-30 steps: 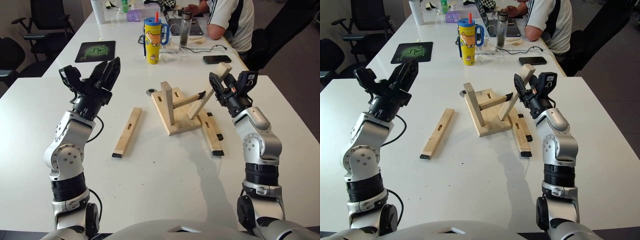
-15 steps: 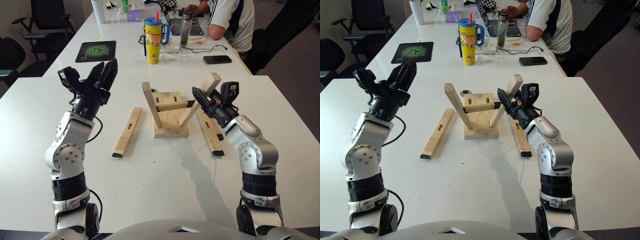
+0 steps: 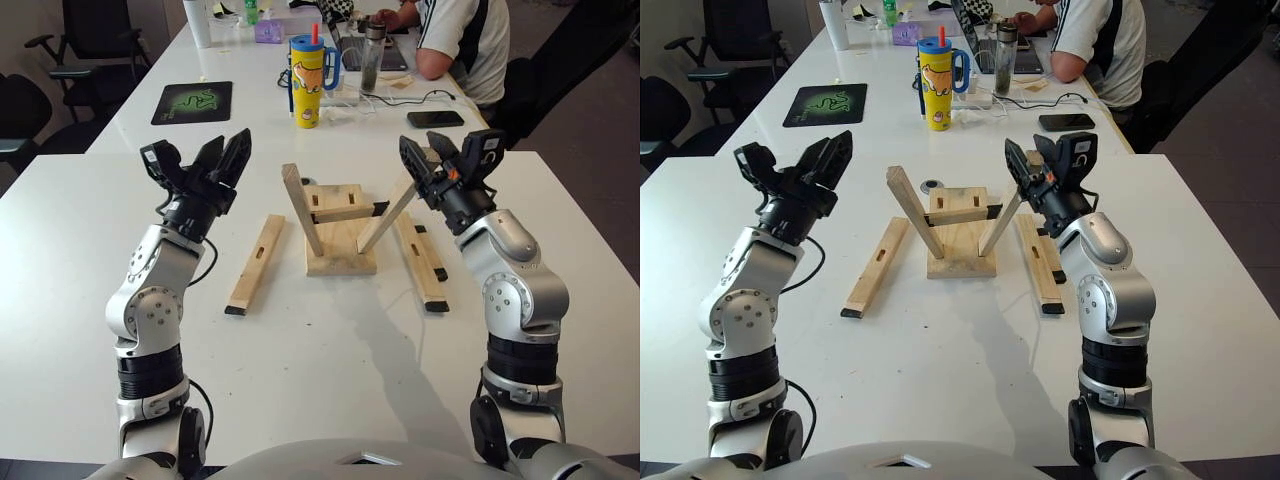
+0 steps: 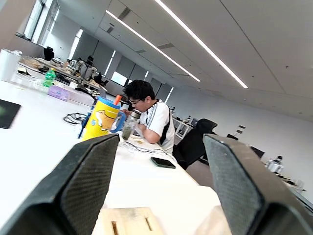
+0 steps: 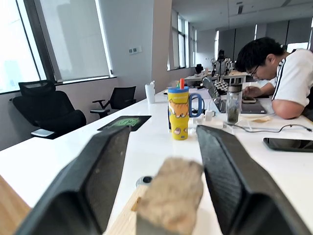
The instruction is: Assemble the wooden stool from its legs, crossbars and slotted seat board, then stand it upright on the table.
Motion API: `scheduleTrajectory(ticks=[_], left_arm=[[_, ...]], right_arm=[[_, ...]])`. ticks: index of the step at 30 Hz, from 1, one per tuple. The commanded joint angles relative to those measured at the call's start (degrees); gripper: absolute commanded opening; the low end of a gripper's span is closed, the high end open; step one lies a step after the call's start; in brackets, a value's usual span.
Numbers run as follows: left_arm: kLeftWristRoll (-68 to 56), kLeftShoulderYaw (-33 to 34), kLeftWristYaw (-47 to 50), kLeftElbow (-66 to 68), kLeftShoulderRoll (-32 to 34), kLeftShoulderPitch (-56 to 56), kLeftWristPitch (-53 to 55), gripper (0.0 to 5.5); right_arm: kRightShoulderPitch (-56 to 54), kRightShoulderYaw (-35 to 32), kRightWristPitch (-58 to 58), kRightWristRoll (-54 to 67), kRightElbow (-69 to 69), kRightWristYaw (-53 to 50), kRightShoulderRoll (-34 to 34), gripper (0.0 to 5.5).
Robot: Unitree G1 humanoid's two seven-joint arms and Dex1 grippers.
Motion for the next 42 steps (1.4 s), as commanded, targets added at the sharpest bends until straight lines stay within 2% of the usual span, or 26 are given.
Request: scheduleTrajectory(ticks=[1, 9, 18, 25, 31, 37, 42], left_arm=[[3.8, -6.0, 1.7, -1.8, -0.4, -0.9, 2.4, 3.20], [11.2, -12.7, 1.0, 0.0, -0.9, -1.5, 2.5, 3.20], [13.1, -13.0, 0.7, 0.8, -1.9, -1.9, 2.5, 3.20], [13.4, -13.5, 0.1, 0.3, -2.2, -1.3, 3.1, 2.27], [14.4, -13.2, 0.7, 0.7, -2.4, -1.6, 3.7, 2.20], [14.9, -13.2, 0.7, 0.6, -2.3, -1.6, 3.9, 2.20], [15.2, -13.4, 0.8, 0.7, -2.4, -2.1, 4.1, 2.20]], right_arm=[[-1.9, -0.7, 0.0, 0.6, 0.1, -0.6, 0.4, 2.53], [-2.8, -1.1, 0.5, 1.5, -0.3, -1.5, 0.9, 2.53], [-3.5, -1.4, 0.7, 2.3, 0.0, -2.1, 0.6, 2.53], [-5.3, -2.7, 1.1, 3.0, 0.2, -2.8, 0.2, 2.56], [-6.5, -3.5, 1.3, 3.1, 0.4, -3.2, -0.3, 2.56], [-16.5, -7.2, 3.0, 6.6, -1.5, -5.9, -1.6, 2.56], [-27.2, -14.2, 5.9, 18.0, -1.1, -12.6, 0.2, 2.56]])
